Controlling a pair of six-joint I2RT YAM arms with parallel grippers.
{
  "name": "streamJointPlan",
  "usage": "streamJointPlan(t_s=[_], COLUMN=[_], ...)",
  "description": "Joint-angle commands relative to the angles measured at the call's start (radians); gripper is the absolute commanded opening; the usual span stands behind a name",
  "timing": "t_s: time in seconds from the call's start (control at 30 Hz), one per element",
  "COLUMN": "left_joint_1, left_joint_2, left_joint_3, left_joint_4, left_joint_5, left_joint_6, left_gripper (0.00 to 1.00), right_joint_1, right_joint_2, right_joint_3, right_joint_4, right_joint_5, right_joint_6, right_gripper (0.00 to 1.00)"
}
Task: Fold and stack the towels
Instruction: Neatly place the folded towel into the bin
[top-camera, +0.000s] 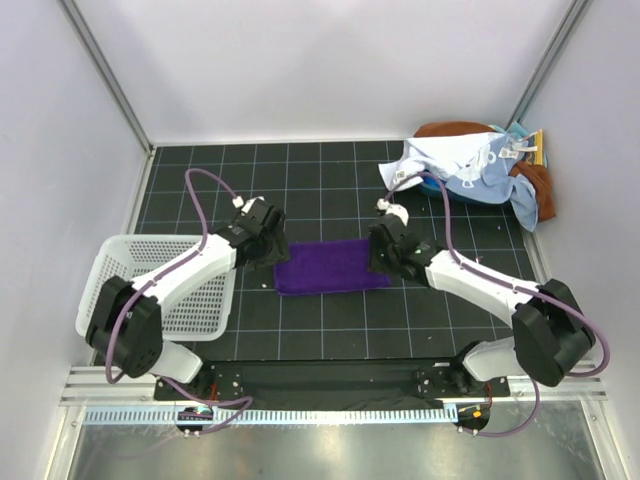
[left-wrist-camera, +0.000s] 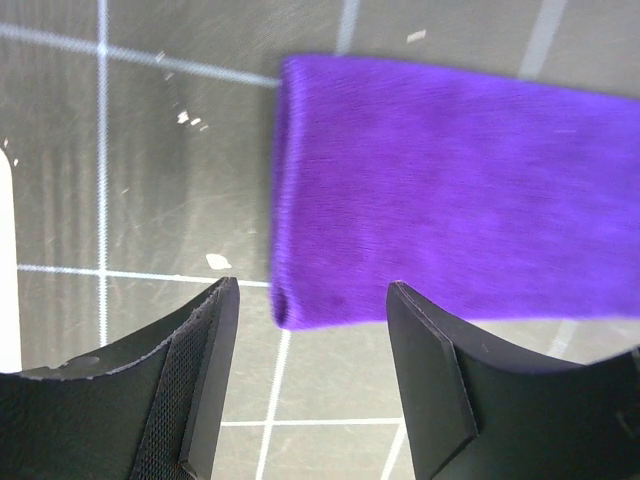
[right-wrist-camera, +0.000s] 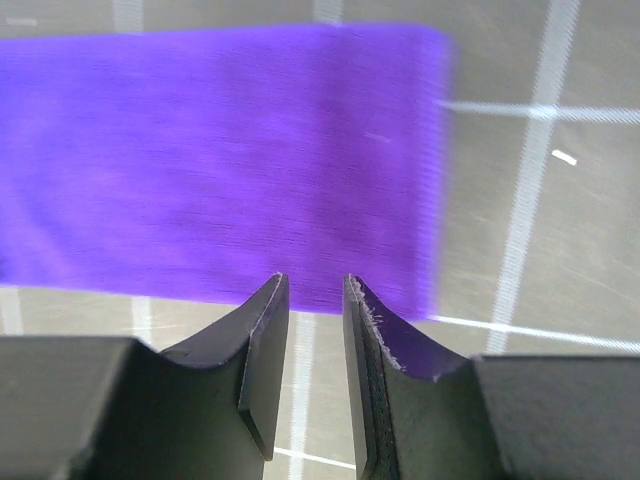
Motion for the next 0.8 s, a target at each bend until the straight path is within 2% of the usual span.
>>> streamJointPlan(t_s=[0.0, 0.2, 0.37, 0.47, 0.53, 0.77], left_joint_1=[0.003, 0.003, 0.003, 0.003, 0.003, 0.003], left_joint_2=[-0.097, -0.251, -0.407, -0.481, -0.547, -0.697], left_joint_3=[0.074, 0.174, 0.253, 0.273, 0.283, 0.309], left_joint_4=[-0.003, -0.105, -0.221, -0.261, -0.301, -0.373], left_joint_5=[0.037, 0.031, -0.004, -0.028, -0.045, -0.073], left_joint_6=[0.024, 0.067, 0.091, 0.099, 0.104, 0.111], left_gripper=[0.64, 0.65, 0.66, 0.66, 0.66, 0.67], right_joint_1=[0.083, 0.255, 0.373, 0.403, 0.413, 0.423], right_joint_2=[0.067, 0.307, 0.537, 0.636, 0.712, 0.837], right_joint_3=[0.129, 0.347, 0.609, 0.758, 0.837, 0.954], right_joint_4=[0.015, 0.026, -0.034, -0.075, -0.117, -0.201], right_joint_5=[0.042, 0.089, 0.157, 0.194, 0.209, 0.269], right_joint_6=[0.031, 0.086, 0.114, 0.129, 0.137, 0.162], right_gripper=[0.36, 0.35, 0.35, 0.37, 0.41, 0.51])
